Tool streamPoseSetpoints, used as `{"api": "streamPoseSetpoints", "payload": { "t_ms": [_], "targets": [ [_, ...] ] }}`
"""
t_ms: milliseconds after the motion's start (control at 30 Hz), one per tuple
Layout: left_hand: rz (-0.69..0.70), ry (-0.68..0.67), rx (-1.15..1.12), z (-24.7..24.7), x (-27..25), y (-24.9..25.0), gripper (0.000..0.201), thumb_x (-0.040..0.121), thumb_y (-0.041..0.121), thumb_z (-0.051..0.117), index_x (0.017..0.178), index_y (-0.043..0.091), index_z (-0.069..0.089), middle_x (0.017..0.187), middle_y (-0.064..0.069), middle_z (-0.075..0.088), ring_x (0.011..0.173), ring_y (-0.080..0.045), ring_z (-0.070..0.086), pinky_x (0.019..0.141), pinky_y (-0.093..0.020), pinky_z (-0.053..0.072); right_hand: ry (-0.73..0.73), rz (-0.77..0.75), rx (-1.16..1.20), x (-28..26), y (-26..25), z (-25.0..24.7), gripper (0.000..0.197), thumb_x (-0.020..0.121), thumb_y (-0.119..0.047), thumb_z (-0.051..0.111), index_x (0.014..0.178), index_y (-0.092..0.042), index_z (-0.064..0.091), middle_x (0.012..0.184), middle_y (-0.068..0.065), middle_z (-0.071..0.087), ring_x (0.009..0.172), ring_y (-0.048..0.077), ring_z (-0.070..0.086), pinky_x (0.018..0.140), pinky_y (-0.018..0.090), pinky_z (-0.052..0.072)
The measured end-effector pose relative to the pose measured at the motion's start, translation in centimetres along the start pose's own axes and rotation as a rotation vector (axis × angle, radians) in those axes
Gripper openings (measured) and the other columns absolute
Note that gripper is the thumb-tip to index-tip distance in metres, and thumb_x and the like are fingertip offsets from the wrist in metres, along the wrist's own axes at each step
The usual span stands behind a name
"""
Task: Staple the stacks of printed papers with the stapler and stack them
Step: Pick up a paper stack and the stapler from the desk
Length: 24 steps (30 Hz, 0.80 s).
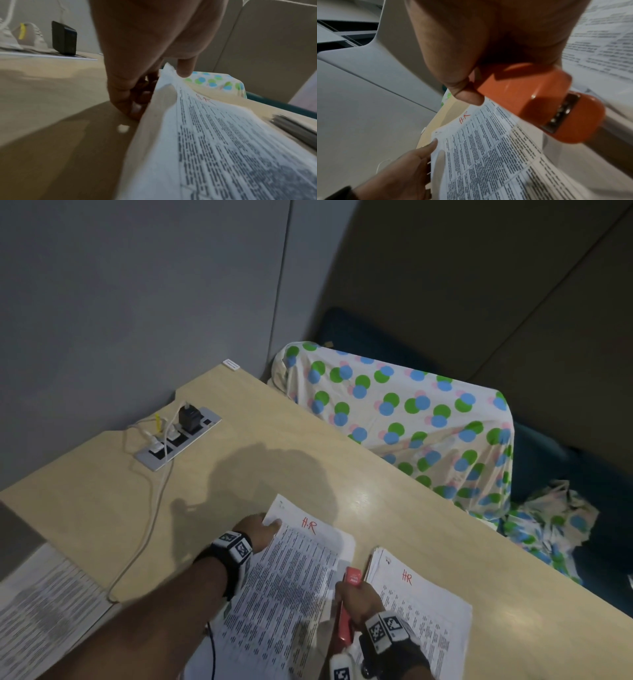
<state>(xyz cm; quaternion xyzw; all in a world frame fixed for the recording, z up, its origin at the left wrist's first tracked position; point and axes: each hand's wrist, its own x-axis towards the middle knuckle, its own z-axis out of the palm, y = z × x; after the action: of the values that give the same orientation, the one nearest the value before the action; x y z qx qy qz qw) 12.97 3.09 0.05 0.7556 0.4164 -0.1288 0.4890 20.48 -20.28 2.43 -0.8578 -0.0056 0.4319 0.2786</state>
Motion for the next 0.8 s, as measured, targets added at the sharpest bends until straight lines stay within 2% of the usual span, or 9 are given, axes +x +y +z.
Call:
{"api": "streamPoseSetpoints", "payload": {
  "t_ms": [200, 267, 333, 400, 467, 533, 667, 733, 800],
  "targets": [
    [0.120, 0.088, 0.015, 0.2, -1.5, 1.2, 0.034, 0.098, 0.026, 0.045, 0.123, 0.005, 0.055, 0.129, -0.016, 0.060, 0.117, -0.033, 0.056, 0.098, -0.038, 0.045, 0.001, 0.003, 0.088, 0.7, 0.3, -1.3, 0.016, 0.087, -0.023, 0.051, 0.080, -0.011, 0.058, 0.074, 0.010, 0.064, 0.069, 0.027, 0.062, 0.084, 0.048, 0.056],
    [0.164, 0.139, 0.025, -0.2, -2.4, 1.7, 0.032, 0.097, 0.024, 0.045, 0.116, 0.004, 0.061, 0.123, -0.016, 0.064, 0.111, -0.033, 0.059, 0.095, -0.037, 0.047, 0.078, -0.048, 0.182, 0.5, -0.4, -2.4, 0.020, 0.091, -0.022, 0.047, 0.085, -0.006, 0.057, 0.073, 0.012, 0.064, 0.063, 0.027, 0.063, 0.078, 0.054, 0.057],
    [0.211, 0.166, 0.002, -0.7, -3.6, 2.5, 0.029, 0.097, 0.023, 0.045, 0.104, 0.002, 0.065, 0.109, -0.016, 0.069, 0.097, -0.031, 0.062, 0.082, -0.031, 0.047, 0.168, -0.148, 0.409, -0.6, -2.1, -3.8, 0.025, 0.095, -0.023, 0.045, 0.098, 0.000, 0.055, 0.073, 0.016, 0.063, 0.061, 0.028, 0.063, 0.062, 0.047, 0.060],
    [0.270, 0.179, -0.039, -1.2, -5.3, 3.7, 0.026, 0.097, 0.021, 0.045, 0.085, 0.006, 0.062, 0.083, -0.010, 0.065, 0.079, -0.027, 0.059, 0.069, -0.025, 0.041, 0.181, -0.320, 0.778, -2.3, -4.9, -5.2, 0.017, 0.097, -0.017, 0.042, 0.104, -0.004, 0.050, 0.071, 0.021, 0.060, 0.061, 0.031, 0.061, 0.053, 0.041, 0.059],
    [0.361, 0.200, -0.065, -1.5, -7.2, 5.0, 0.028, 0.096, 0.020, 0.046, 0.072, 0.011, 0.054, 0.063, 0.000, 0.055, 0.064, -0.022, 0.052, 0.053, -0.023, 0.036, 0.142, -0.507, 1.075, -4.1, -8.2, -6.3, 0.009, 0.095, -0.012, 0.041, 0.102, -0.010, 0.047, 0.065, 0.019, 0.058, 0.059, 0.032, 0.060, 0.056, 0.044, 0.056],
    [0.468, 0.214, -0.096, -1.6, -9.2, 6.1, 0.033, 0.096, 0.023, 0.047, 0.064, 0.019, 0.050, 0.056, 0.006, 0.051, 0.052, -0.016, 0.048, 0.047, -0.022, 0.034, 0.094, -0.649, 1.255, -5.8, -11.2, -6.9, 0.014, 0.089, -0.017, 0.046, 0.101, -0.011, 0.047, 0.066, 0.018, 0.060, 0.066, 0.031, 0.060, 0.066, 0.047, 0.053],
    [0.637, 0.286, -0.150, -1.4, -12.2, 7.1, 0.026, 0.095, 0.023, 0.049, 0.071, 0.018, 0.058, 0.055, 0.008, 0.055, 0.046, -0.002, 0.048, 0.048, -0.019, 0.038, 0.142, -0.847, 1.250, -9.8, -15.5, -6.7, 0.023, 0.086, -0.025, 0.047, 0.103, -0.010, 0.053, 0.068, 0.011, 0.065, 0.067, 0.030, 0.067, 0.064, 0.039, 0.057],
    [0.699, 0.307, -0.185, -1.5, -13.6, 7.5, 0.020, 0.094, 0.022, 0.052, 0.080, 0.019, 0.064, 0.054, 0.015, 0.053, 0.045, 0.003, 0.052, 0.046, -0.007, 0.034, 0.202, -0.912, 1.150, -11.3, -16.6, -5.8, 0.021, 0.087, -0.026, 0.045, 0.095, -0.012, 0.060, 0.064, 0.007, 0.066, 0.063, 0.028, 0.067, 0.060, 0.040, 0.057],
    [0.764, 0.323, -0.203, -1.6, -14.9, 8.0, 0.025, 0.095, 0.035, 0.048, 0.077, 0.023, 0.062, 0.054, 0.017, 0.052, 0.047, 0.005, 0.053, 0.046, -0.005, 0.034, 0.236, -0.958, 1.052, -12.5, -17.0, -4.7, 0.024, 0.089, -0.023, 0.043, 0.084, -0.017, 0.066, 0.059, 0.005, 0.065, 0.059, 0.028, 0.066, 0.057, 0.042, 0.056]
  ]
}}
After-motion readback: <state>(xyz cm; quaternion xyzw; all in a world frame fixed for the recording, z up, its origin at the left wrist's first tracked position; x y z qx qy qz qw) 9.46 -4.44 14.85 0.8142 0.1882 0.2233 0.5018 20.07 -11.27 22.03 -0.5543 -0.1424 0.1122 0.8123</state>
